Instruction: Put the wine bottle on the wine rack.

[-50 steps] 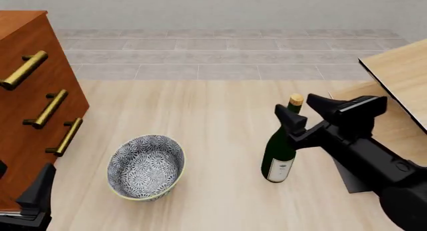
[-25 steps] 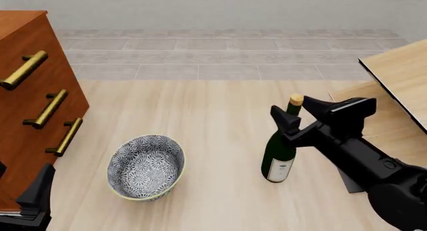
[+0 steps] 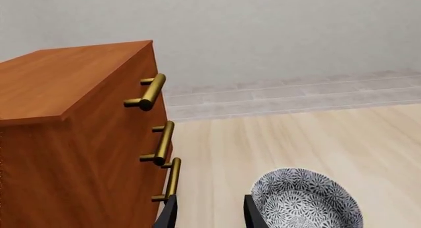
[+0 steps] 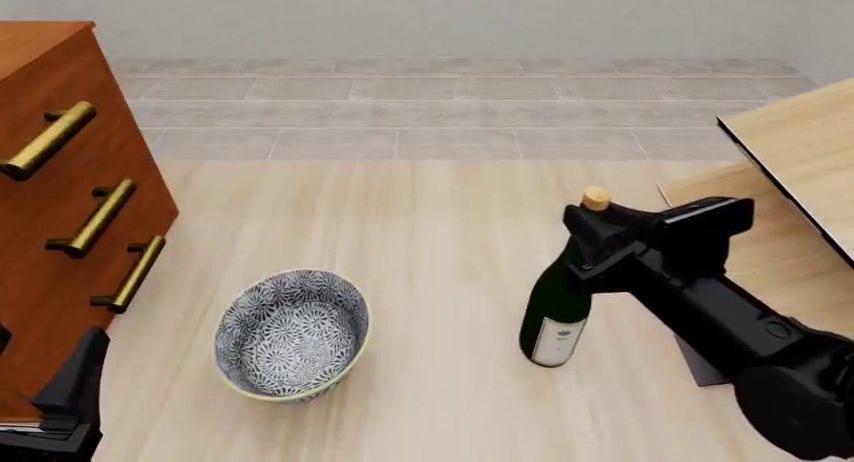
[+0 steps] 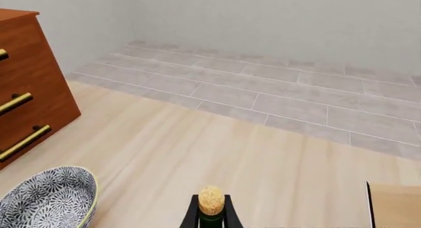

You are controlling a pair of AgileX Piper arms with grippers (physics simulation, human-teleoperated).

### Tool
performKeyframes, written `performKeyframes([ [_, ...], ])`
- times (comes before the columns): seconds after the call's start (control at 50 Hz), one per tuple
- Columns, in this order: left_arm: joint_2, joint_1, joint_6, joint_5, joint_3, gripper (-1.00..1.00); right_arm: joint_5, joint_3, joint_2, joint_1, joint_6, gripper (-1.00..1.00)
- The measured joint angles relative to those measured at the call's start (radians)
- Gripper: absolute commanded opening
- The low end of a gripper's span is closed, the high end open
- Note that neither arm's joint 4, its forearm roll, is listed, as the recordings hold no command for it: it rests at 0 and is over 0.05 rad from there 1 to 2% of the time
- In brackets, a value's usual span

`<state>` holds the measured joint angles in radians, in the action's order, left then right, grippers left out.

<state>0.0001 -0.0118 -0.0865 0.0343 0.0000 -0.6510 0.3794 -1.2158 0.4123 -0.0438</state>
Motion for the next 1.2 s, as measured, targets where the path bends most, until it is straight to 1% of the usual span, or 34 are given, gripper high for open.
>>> performKeyframes([
  [0.24, 0.000, -0.001, 0.002, -0.002, 0.000, 1.00, 0.035, 0.003, 0.039, 0.003, 0.010, -1.00],
  [0.7, 0.000, -0.010, 0.009, -0.006, 0.000, 1.00, 0.150, 0.049, 0.143, 0.013, 0.038, -1.00],
  [1.06, 0.000, -0.020, 0.010, -0.011, 0.000, 1.00, 0.265, 0.099, 0.240, -0.024, 0.048, -1.00],
  [1.2, 0.000, -0.021, 0.011, -0.013, 0.000, 1.00, 0.299, 0.112, 0.273, -0.036, 0.042, -1.00],
])
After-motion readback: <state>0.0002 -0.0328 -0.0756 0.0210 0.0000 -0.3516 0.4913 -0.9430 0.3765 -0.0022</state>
